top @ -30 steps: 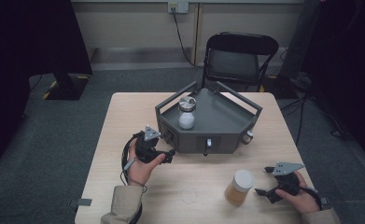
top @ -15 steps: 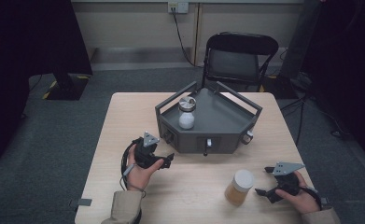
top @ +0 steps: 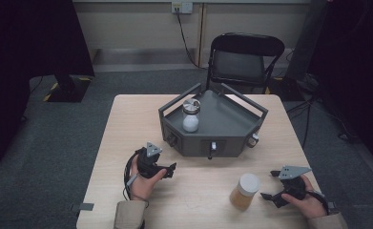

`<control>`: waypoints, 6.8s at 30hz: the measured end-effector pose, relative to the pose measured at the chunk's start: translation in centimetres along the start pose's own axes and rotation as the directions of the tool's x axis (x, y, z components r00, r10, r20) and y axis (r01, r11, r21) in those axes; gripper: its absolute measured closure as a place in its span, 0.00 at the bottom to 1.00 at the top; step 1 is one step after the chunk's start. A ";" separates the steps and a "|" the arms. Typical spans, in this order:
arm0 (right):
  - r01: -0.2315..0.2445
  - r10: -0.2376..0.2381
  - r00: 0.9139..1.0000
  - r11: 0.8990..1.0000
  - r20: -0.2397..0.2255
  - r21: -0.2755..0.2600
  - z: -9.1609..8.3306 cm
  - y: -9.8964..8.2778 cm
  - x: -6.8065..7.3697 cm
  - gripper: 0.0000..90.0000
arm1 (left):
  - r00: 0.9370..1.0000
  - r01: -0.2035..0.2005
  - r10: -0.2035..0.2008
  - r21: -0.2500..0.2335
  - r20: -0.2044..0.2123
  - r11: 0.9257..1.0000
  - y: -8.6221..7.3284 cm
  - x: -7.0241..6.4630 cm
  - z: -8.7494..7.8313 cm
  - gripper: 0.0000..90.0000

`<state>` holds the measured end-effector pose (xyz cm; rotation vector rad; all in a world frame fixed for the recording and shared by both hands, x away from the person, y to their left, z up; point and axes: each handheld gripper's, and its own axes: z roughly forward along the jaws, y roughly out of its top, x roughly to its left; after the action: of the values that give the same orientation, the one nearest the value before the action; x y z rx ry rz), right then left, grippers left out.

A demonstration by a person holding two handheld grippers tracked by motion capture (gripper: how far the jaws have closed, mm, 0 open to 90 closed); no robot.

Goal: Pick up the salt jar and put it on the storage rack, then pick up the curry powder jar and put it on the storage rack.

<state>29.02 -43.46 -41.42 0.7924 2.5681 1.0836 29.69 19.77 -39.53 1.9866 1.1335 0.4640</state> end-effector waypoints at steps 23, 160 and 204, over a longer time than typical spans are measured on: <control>0.000 0.000 1.000 1.000 0.001 0.000 0.0 0.0 0.0 0.00 | 1.000 -0.018 0.019 0.047 -0.015 0.999 -0.8 -0.3 0.9 0.05; 0.076 -0.081 0.989 0.996 -0.126 -0.043 -2.0 2.6 1.0 0.00 | 0.998 -0.054 0.056 0.086 -0.028 0.995 -1.5 -0.4 1.9 0.00; 0.015 -0.067 0.963 0.981 -0.261 -0.195 -0.2 4.9 1.8 0.05 | 0.998 -0.054 0.057 0.086 -0.028 0.995 -1.5 -0.4 1.9 0.00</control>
<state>29.38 -39.77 -37.73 0.5775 2.6226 1.4887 29.88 19.00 -41.86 2.0957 1.1360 0.4831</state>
